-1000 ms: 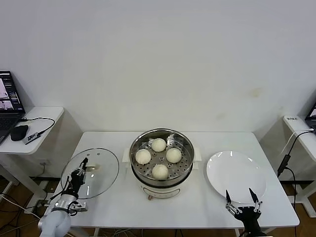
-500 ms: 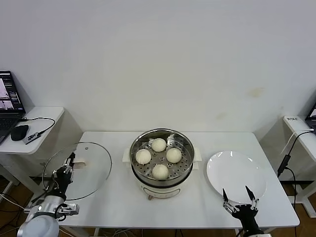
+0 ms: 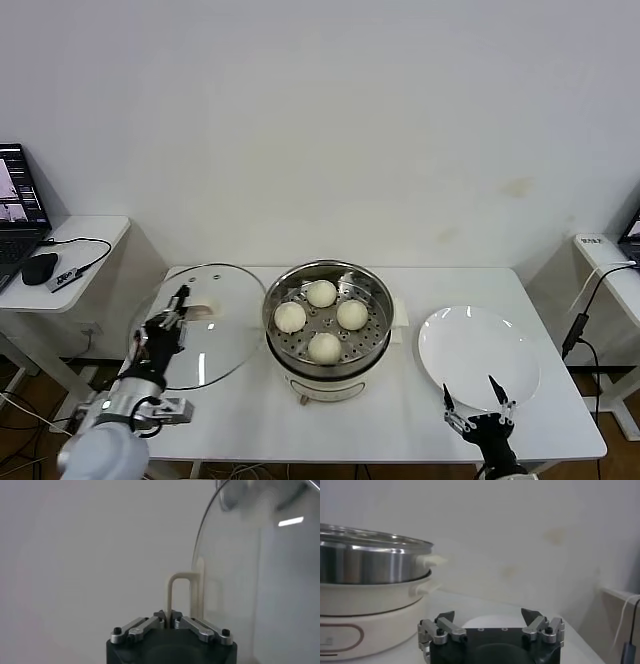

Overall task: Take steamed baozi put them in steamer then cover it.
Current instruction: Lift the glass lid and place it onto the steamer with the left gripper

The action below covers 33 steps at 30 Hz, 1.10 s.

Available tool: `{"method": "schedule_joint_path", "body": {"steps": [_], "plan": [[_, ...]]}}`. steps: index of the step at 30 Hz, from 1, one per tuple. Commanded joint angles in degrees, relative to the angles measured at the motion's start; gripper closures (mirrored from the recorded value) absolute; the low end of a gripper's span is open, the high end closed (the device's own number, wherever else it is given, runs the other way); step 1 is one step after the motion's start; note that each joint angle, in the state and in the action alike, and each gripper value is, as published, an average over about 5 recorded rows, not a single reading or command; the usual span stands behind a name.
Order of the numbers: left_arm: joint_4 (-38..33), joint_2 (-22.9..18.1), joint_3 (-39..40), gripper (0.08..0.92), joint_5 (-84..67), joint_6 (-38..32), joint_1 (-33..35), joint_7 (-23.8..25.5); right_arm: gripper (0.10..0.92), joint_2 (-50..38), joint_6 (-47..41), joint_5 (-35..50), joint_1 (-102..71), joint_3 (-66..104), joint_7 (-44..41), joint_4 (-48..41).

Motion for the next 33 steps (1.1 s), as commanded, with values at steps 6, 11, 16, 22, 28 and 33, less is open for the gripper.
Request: {"method": "schedule_joint_path", "body": {"steps": [6, 11, 16, 22, 28, 33], "plan": [[1.1, -9.2, 21.6, 0.861, 17.8, 11.3, -16.7, 12.3, 0.203, 1.2, 2.6, -12.0, 1.8, -1.6, 1.1, -3.0], [3.6, -14.3, 24.9, 0.861, 21.8, 12.1, -19.3, 13.8, 0.203, 1.3, 2.6, -12.4, 2.2, -2.0, 1.2, -4.0], [6.7, -19.1, 27.9, 0.861, 24.6, 12.5, -21.6, 14.6, 0.203, 1.5, 2.6, -12.7, 2.3, -2.3, 1.2, -4.6], [9.1, -22.2, 30.0, 0.861, 25.4, 13.4, -23.6, 15.3, 0.203, 1.9, 2.6, -13.2, 2.4, -2.7, 1.2, -5.2], [11.6, -24.0, 31.3, 0.861, 26.3, 13.4, -24.5, 15.6, 0.203, 2.1, 2.8, -13.6, 2.3, -3.1, 1.3, -5.5], [14.0, -25.6, 31.8, 0.861, 27.5, 13.1, -25.3, 15.6, 0.203, 2.1, 2.7, -13.3, 2.2, -3.2, 1.4, -5.4]]}}
